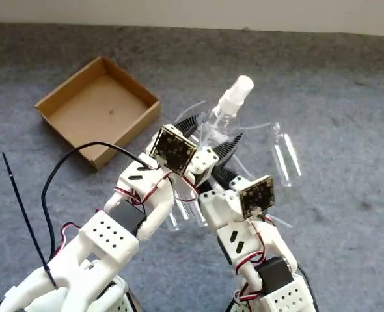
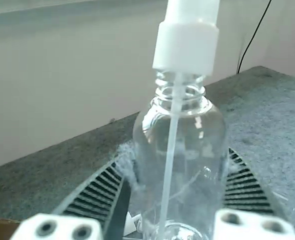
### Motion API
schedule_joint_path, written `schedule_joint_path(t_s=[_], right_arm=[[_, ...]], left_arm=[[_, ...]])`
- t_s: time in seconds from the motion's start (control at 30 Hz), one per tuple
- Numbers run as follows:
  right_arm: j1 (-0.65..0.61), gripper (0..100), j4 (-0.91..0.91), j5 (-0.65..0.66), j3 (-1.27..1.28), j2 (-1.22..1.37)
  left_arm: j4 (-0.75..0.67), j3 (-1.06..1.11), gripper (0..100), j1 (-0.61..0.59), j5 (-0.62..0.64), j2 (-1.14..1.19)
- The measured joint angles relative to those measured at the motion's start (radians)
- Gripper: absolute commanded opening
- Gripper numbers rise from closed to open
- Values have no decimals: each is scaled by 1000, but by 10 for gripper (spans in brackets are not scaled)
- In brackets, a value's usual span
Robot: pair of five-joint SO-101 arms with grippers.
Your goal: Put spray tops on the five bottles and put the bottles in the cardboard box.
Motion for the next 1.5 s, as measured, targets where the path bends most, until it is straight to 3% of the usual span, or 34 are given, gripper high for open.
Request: schedule_joint_path(t_s=[0.93,1.27,1.5], right_arm=[[100,4,-5,-5,3,0],[100,4,-5,-5,3,0],[100,4,-5,-5,3,0]], left_arm=[[15,0,147,-20,0,0],[20,-61,147,-261,0,11],[161,-173,147,-423,0,15]])
